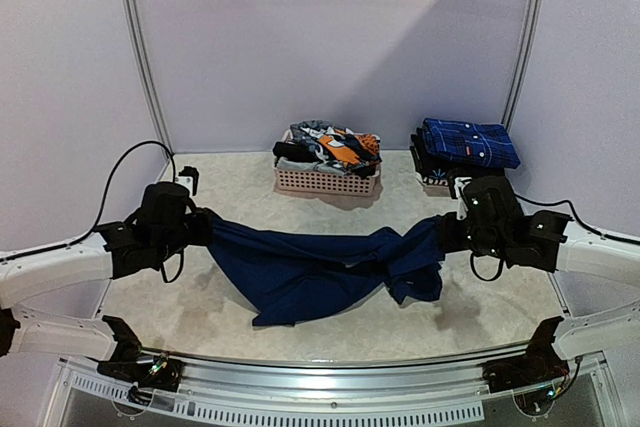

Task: Fold and stack the mixed laundry pile
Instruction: Pick up the crumpled T-shirt from the center of the board.

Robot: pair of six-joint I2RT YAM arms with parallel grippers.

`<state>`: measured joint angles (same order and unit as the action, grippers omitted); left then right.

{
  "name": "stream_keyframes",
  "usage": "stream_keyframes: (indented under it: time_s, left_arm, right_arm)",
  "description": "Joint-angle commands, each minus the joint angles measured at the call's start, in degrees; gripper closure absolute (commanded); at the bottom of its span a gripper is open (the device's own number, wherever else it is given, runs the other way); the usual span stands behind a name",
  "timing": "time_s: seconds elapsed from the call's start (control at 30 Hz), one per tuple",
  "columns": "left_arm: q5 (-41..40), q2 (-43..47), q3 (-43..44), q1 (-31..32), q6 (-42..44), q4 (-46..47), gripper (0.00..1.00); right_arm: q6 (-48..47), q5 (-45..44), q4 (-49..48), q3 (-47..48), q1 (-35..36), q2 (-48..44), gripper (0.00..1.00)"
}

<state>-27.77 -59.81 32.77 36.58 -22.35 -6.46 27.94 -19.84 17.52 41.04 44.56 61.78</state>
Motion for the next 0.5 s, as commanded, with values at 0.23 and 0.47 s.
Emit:
stream_keyframes:
  time_s: [0.23, 0.47]
  left_arm:
    - [-0.03, 10.3, -0.35, -0.91, 0.82, -4.43, 1.0]
    - [5.88, 14.96, 3.32, -0.89, 1.54, -5.86, 1.0]
  right_arm:
    - [-1.58, 1.42, -0.86, 4.65, -0.36, -2.82, 1.0]
    - [-2.67, -0.21, -0.23, 8.88, -0.41, -8.65, 1.0]
